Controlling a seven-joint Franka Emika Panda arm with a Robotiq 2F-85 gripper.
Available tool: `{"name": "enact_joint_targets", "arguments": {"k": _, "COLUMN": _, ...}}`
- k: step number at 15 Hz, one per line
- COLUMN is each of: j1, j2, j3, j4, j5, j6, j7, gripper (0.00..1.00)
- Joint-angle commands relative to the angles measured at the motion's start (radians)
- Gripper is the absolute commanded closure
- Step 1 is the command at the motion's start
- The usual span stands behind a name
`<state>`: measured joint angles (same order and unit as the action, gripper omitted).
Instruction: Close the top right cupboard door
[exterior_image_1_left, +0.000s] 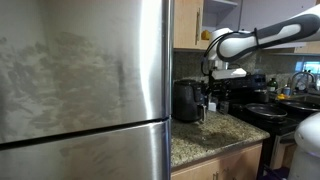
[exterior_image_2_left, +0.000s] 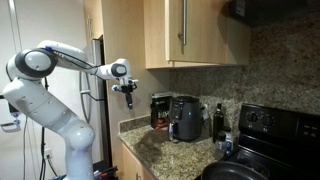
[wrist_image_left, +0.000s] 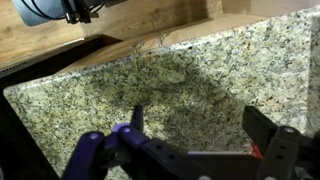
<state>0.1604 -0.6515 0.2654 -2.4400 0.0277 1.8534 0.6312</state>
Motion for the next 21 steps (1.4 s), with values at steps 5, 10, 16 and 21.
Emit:
{"name": "enact_joint_targets", "arguments": {"k": 5, "j1": -0.087, "j2": -0.204, "j3": 0.025, "j4": -0.039, "j5": 0.003, "j6": -0.01, "j7": 0.173, "gripper": 0.0}}
{"name": "enact_joint_targets", "arguments": {"k": 10, "j1": -0.049, "j2": -0.514, "j3": 0.045, "j4": -0.082, "j5": 0.08, "j6": -0.193, "j7": 0.438, "gripper": 0.0}}
{"name": "enact_joint_targets", "arguments": {"k": 16, "j1": -0.083, "j2": -0.668, "j3": 0.097, "j4": -0.089, "j5": 0.113, "j6": -0.208, "j7": 0.459, "gripper": 0.0}}
{"name": "enact_joint_targets", "arguments": {"k": 21, "j1": -0.205, "j2": -0.826, "j3": -0.019, "j4": -0.047, "j5": 0.05, "j6": -0.216, "j7": 0.529, "gripper": 0.0}}
